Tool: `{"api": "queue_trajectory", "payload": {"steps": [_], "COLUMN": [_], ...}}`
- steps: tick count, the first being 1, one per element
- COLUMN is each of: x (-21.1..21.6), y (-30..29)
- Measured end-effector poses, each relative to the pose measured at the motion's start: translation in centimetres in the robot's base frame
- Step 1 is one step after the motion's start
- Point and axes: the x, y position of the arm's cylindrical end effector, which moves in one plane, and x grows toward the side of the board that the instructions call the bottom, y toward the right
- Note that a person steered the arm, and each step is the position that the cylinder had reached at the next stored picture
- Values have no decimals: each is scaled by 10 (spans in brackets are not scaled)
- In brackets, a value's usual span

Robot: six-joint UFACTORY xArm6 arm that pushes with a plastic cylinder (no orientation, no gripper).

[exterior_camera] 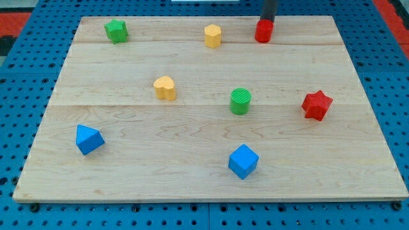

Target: Push the red circle to the top left side of the red star

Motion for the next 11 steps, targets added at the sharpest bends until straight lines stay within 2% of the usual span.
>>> {"api": "queue_trajectory", "payload": {"steps": [1,2,3,6,7,9,10,11], "x": [66,113,81,48,74,138,135,167], "y": [22,31,29,16,-15,-15,-43,39]}}
